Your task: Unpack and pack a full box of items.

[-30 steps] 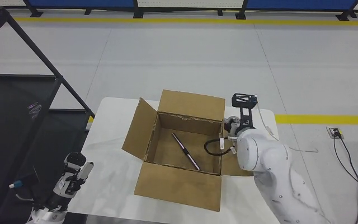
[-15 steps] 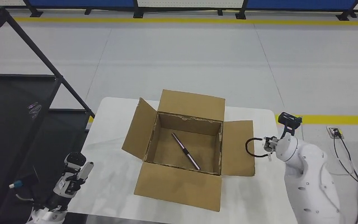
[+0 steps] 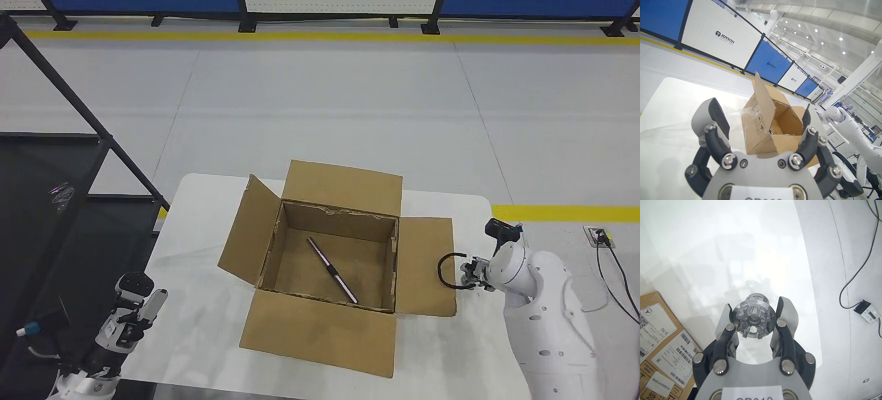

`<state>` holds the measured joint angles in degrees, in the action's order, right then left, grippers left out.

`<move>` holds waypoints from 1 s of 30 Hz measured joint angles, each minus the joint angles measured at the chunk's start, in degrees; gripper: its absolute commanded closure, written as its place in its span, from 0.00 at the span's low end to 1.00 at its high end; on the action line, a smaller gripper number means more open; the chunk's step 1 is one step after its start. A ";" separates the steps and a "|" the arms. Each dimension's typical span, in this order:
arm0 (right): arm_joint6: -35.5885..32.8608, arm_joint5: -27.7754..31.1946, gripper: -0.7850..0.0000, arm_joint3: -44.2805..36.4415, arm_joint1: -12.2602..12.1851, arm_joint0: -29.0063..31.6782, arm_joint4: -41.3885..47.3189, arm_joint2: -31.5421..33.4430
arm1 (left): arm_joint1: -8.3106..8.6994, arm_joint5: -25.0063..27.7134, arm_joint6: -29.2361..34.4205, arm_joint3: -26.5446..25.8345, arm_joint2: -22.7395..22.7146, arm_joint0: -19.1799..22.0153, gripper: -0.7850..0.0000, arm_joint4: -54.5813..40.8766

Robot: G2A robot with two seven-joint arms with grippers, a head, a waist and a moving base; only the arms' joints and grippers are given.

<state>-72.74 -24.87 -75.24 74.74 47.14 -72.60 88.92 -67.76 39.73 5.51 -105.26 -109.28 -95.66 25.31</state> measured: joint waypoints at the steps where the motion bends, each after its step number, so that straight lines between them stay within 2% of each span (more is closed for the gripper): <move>1: 0.46 0.36 0.69 0.39 0.00 0.00 0.54 0.11 | 0.00 0.00 0.00 0.00 0.00 0.00 0.00 0.00; 5: 1.95 0.99 0.67 1.96 0.01 -0.09 1.87 0.03 | 0.00 0.00 0.00 0.00 0.00 0.00 0.00 0.00; 12: 3.16 1.38 0.46 3.78 -0.06 -0.46 3.18 -0.11 | 0.00 0.00 0.00 0.00 0.00 0.00 0.00 0.00; 13: 3.34 1.27 0.31 3.82 -0.07 -0.43 3.31 -0.09 | 0.00 0.00 0.00 0.00 0.00 0.00 0.00 0.00; 14: 3.61 1.09 0.22 3.75 -0.09 -0.32 3.40 -0.06 | 0.00 0.00 0.00 0.00 0.00 0.00 0.00 0.00; 15: 3.79 0.93 0.05 3.59 -0.11 -0.18 3.41 -0.03 | 0.00 0.00 0.00 0.00 0.00 0.00 0.00 0.00; 16: 3.94 0.74 0.00 3.36 -0.13 -0.01 3.43 0.01 | 0.00 0.00 0.00 0.00 0.00 0.00 0.00 0.00; 25: 5.47 -1.66 0.00 -0.96 -0.41 1.78 2.92 0.82 | 0.00 0.00 0.00 0.00 0.00 0.00 0.00 0.00; 30: 13.42 -9.44 0.00 -15.37 -0.06 5.46 2.70 1.87 | 0.00 0.00 0.00 0.00 0.00 0.00 0.00 0.00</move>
<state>-59.32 -34.30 -90.62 74.68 52.60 -69.90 90.80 -67.76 39.73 5.51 -105.26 -109.28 -95.66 25.31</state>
